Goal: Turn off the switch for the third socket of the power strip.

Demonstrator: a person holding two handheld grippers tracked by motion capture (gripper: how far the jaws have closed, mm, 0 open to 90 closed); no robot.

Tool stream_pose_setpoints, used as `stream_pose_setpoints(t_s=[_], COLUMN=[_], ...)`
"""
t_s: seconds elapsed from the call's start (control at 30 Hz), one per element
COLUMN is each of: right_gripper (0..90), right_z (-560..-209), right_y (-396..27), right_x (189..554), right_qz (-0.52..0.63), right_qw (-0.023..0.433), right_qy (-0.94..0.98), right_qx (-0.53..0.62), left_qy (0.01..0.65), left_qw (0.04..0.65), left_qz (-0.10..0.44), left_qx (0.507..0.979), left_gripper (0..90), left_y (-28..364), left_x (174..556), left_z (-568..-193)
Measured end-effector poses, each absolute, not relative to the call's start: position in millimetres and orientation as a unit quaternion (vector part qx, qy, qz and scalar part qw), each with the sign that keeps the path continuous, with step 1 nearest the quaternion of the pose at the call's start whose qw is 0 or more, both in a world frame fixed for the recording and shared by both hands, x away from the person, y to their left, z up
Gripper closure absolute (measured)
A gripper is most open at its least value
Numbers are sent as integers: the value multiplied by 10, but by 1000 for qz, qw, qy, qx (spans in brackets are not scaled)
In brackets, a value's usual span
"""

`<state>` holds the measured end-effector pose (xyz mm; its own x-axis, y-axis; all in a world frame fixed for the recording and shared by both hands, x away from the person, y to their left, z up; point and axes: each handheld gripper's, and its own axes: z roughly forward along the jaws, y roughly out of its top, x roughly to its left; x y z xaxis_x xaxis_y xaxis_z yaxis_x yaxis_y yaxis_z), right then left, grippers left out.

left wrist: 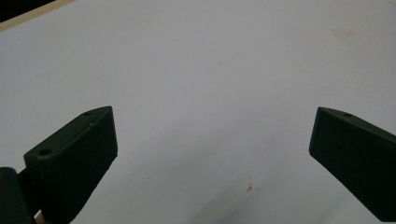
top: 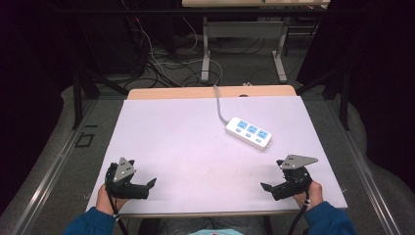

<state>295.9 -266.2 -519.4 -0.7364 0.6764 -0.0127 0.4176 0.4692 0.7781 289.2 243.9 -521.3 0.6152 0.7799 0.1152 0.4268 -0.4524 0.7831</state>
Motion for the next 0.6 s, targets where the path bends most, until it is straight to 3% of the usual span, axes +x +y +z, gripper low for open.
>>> stream_pose_setpoints(t_s=[0.6], right_gripper=[5], right_z=[-5138], right_y=[-2610], right_x=[3031], right_qz=[400], right_qw=[165], right_qy=[840], right_qx=[327], left_qy=[368], left_qw=[368], left_qz=[242], left_qx=[819], left_gripper=[12], left_y=[2433], left_x=[2895], left_z=[-5223])
